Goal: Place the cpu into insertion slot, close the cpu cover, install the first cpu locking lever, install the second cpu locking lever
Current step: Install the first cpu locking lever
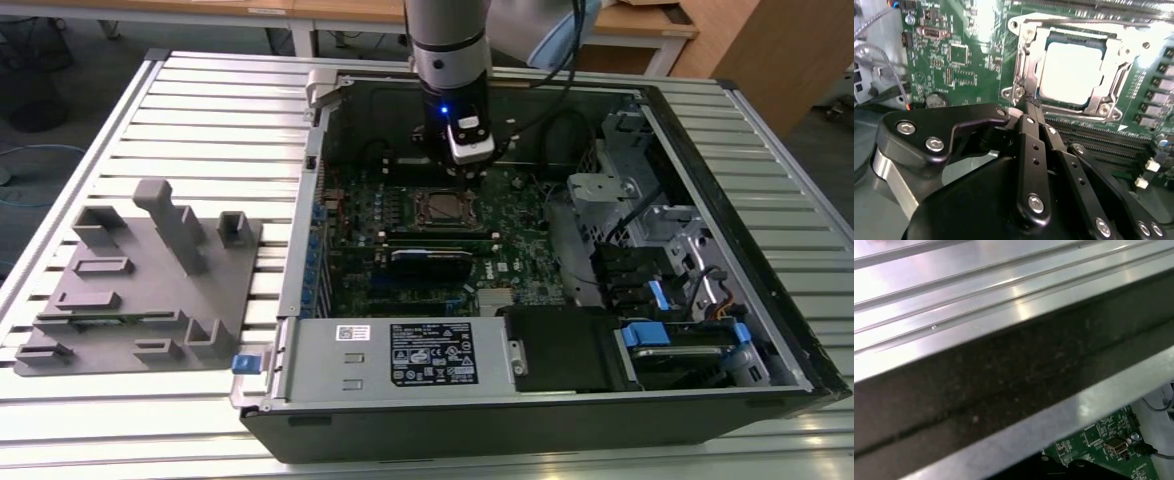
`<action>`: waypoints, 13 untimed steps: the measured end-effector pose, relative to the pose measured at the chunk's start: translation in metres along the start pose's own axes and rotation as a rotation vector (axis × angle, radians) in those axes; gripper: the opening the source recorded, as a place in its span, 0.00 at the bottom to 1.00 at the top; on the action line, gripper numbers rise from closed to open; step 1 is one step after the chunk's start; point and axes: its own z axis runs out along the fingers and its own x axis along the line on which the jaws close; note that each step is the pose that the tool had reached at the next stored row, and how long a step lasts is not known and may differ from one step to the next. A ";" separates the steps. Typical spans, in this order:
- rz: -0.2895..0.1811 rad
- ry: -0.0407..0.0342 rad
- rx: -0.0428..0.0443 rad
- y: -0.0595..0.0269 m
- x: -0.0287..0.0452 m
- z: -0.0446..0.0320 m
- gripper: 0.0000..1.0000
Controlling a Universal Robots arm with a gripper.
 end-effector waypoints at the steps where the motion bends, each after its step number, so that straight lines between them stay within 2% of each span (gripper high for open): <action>1: 0.000 0.0005 0.0015 0.0000 0.0000 0.0000 0.11; 4: -0.001 0.0004 0.0020 0.0000 -0.0001 0.0000 0.11; 5: -0.001 0.0050 0.0039 0.0001 -0.0001 0.0002 0.11; 8: -0.001 0.0521 0.0240 0.0000 -0.0001 0.0008 0.11; 13: -0.002 0.1366 0.0595 0.0001 -0.0002 0.0020 0.11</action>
